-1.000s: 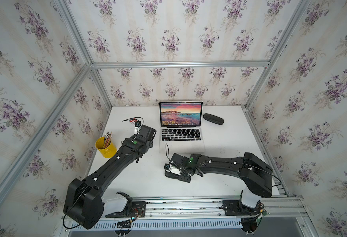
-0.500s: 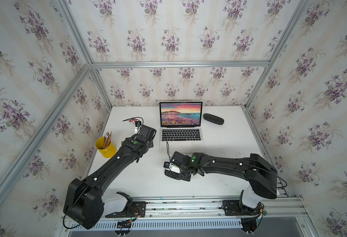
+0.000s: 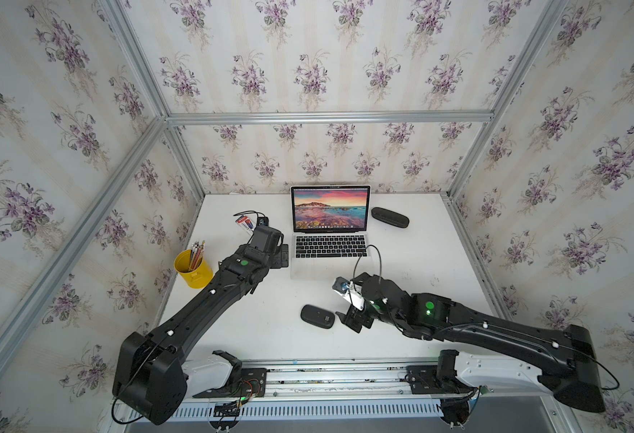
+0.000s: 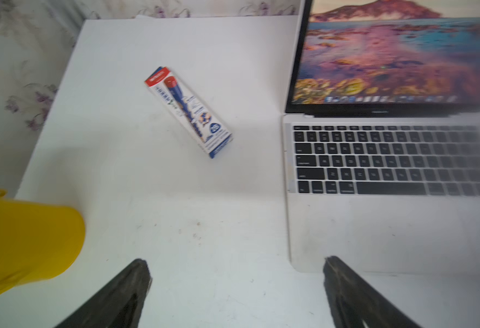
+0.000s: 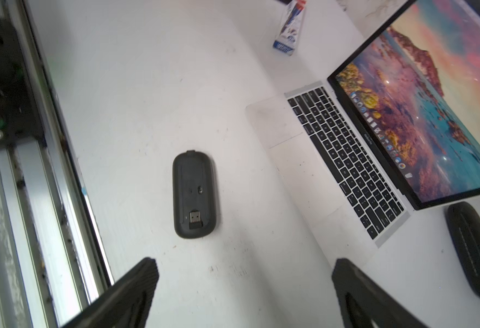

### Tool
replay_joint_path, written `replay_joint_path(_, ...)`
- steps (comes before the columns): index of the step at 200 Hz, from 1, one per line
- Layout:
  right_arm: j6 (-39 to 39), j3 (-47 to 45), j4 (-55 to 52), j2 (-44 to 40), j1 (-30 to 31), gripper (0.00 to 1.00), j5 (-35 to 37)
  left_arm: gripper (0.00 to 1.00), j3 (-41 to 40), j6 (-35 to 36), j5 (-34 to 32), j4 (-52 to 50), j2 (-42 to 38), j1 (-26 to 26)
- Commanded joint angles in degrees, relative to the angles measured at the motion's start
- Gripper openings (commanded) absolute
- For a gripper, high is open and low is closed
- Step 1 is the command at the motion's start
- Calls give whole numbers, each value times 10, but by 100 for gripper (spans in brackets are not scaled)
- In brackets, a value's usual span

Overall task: Remove the wireless mouse receiver from the laptop
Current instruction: Insert the USB plug into the mouse.

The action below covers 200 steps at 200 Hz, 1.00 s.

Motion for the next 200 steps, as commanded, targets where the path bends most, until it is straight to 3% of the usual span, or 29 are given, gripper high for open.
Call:
replay_joint_path(1,86,-76,163,-57,-1,100,-19,99,-1,96,194,69,-18,-1)
replay_joint_path(24,95,-145,232,-94,-2,100,-26,99,2,170,308,68,-44,-4)
replay_joint_path(54,95,-137,179,-108,-19,98,106,99,-17,258,434,109,-76,-18)
replay_joint_path(75,111,-114,136,-131,-48,97,127,99,-19,435,532,65,-83,-46)
replay_joint_path(88,121,-111,125,-153,-70,97,115,99,3,543,511,-7,-73,-73)
replay_joint_path(126,164,-134,133,-193,-159,95,-3,99,66,719,393,-211,9,-131)
replay_joint_path(158,179,-146,148,-181,-191,94,-42,99,64,778,284,-276,80,-182)
replay_joint_path(200,178,-155,164,-163,-194,94,-57,99,63,804,285,-247,157,-185)
